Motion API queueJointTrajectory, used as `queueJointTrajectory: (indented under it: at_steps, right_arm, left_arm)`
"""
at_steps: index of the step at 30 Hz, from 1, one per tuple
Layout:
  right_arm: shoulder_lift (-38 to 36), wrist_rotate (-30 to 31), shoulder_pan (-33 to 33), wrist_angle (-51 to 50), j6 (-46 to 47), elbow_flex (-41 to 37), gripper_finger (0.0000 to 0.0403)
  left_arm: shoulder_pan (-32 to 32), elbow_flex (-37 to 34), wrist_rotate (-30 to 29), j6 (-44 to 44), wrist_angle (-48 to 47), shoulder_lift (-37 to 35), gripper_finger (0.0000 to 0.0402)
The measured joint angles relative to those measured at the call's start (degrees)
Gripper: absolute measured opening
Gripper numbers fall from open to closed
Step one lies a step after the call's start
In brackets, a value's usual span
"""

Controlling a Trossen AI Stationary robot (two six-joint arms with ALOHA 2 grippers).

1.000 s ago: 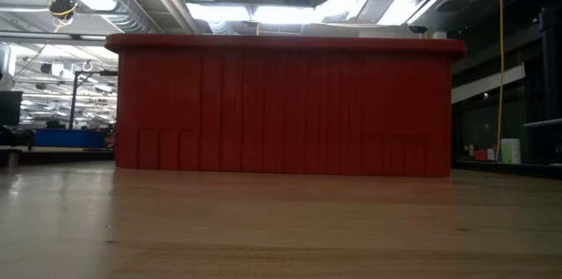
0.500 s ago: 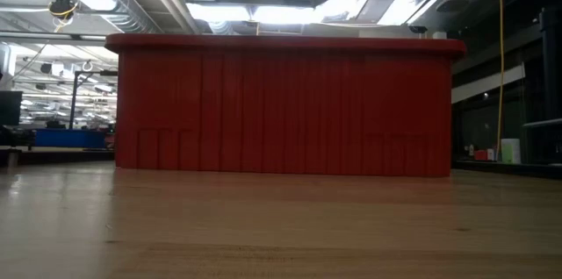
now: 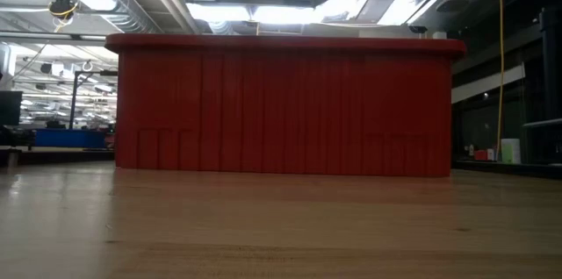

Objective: Pick and place slides into bin
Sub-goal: Put the black slide into the red bin

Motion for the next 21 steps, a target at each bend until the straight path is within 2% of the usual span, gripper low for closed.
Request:
queueJointTrajectory:
  at_steps: [12, 21]
  right_arm:
    - [-0.04, 3.96, 0.07, 0.12, -5.35, 0.0, 0.0152]
    - [-0.04, 7.07, 0.28, 0.48, -5.97, 0.0, 0.0152]
  left_arm:
    - [-0.74, -0.02, 1.21, -1.45, 0.04, -0.26, 0.0003]
    - [-0.72, -0.02, 3.13, -3.08, 0.09, -0.28, 0.0003]
